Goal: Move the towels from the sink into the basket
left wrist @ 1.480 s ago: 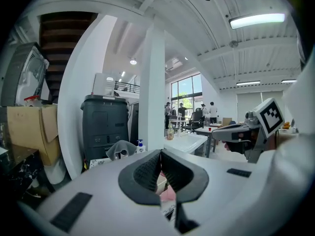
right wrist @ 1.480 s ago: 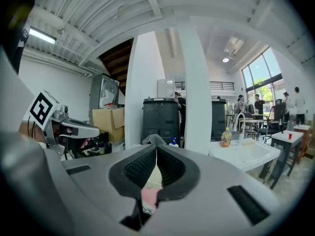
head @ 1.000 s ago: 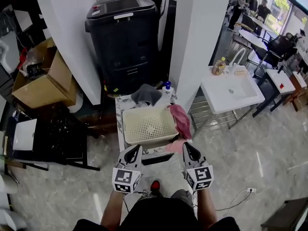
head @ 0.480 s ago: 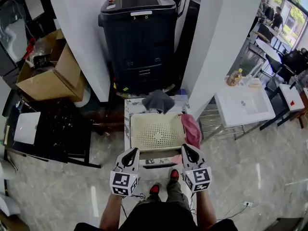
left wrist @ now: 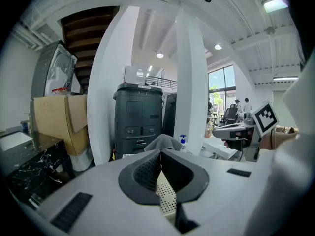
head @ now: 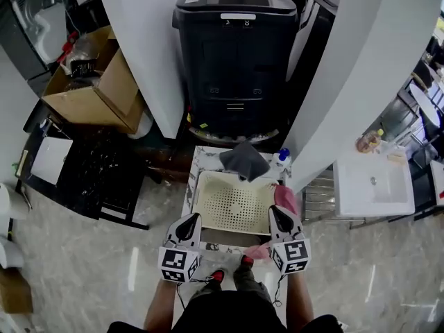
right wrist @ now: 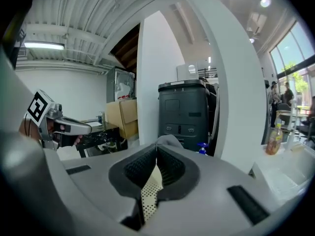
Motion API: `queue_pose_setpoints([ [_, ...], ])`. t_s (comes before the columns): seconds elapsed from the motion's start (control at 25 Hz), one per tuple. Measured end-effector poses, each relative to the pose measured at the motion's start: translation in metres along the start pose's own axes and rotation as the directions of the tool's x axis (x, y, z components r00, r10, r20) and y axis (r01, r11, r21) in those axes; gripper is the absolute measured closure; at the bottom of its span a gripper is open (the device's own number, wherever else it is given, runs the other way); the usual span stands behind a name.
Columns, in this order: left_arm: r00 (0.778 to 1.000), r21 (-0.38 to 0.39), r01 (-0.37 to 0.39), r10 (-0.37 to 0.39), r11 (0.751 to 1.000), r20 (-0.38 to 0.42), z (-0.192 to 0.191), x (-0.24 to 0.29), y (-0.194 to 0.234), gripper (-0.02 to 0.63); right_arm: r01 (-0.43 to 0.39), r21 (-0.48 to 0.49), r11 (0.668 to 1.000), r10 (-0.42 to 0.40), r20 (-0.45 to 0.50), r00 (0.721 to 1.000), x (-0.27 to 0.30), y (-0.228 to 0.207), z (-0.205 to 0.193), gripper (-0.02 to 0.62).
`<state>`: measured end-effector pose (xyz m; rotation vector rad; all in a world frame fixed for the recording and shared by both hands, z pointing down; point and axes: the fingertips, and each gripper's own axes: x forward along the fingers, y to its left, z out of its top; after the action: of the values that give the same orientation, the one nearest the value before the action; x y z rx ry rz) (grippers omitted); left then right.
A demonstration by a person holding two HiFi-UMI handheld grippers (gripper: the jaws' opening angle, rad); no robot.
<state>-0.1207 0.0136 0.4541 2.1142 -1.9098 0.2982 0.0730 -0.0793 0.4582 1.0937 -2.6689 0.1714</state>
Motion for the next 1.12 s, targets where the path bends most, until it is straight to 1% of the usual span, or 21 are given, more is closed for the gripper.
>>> queue_pose_setpoints([
  [0.2,0.997,-0.035,-0.068,0.067,0.997,-0.023,-0.002,0.020,-0.001,0.598,-0.069,0.000,0.998,0.069,-0.025,0.997,0.032,-0.023,-0.005,0.565],
  [0.36,0.995,-0.059,-0.101,0.099,0.993,-0.029,-0.003,0.035,-0.003,0.598,-0.095,-0.022,0.995,0.094,-0.043,0.995,0.055,-0.041,-0.010,0.565],
  [0.52,0.990,-0.050,-0.138,0.136,0.989,-0.038,-0.004,0.047,-0.009,0.598,-0.132,-0.034,0.991,0.130,-0.052,0.990,0.077,-0.057,-0.015,0.563],
  [0.68,0.986,-0.062,-0.163,0.160,0.985,-0.044,-0.004,0.057,-0.014,0.598,-0.160,-0.039,0.986,0.158,-0.043,0.987,0.097,-0.071,-0.015,0.556],
  [0.72,0.985,-0.063,-0.171,0.168,0.983,-0.048,-0.004,0.058,-0.015,0.598,-0.178,-0.032,0.983,0.177,-0.047,0.983,0.103,-0.072,-0.016,0.517],
  [0.76,0.983,-0.065,-0.179,0.176,0.982,-0.052,-0.005,0.058,-0.015,0.598,-0.197,-0.023,0.980,0.196,-0.053,0.979,0.109,-0.073,-0.017,0.463],
  [0.88,0.978,-0.069,-0.204,0.199,0.977,-0.069,-0.009,0.057,-0.014,0.598,-0.222,-0.025,0.975,0.220,-0.068,0.973,0.127,-0.077,-0.023,0.437],
  [0.96,0.974,-0.069,-0.219,0.213,0.973,-0.082,-0.012,0.057,-0.013,0.598,-0.226,-0.044,0.973,0.222,-0.088,0.971,0.139,-0.080,-0.031,0.405],
  [1.12,0.968,-0.061,-0.236,0.230,0.970,-0.098,-0.014,0.057,-0.015,0.598,-0.248,-0.041,0.968,0.240,-0.142,0.960,0.159,-0.085,-0.050,0.379],
])
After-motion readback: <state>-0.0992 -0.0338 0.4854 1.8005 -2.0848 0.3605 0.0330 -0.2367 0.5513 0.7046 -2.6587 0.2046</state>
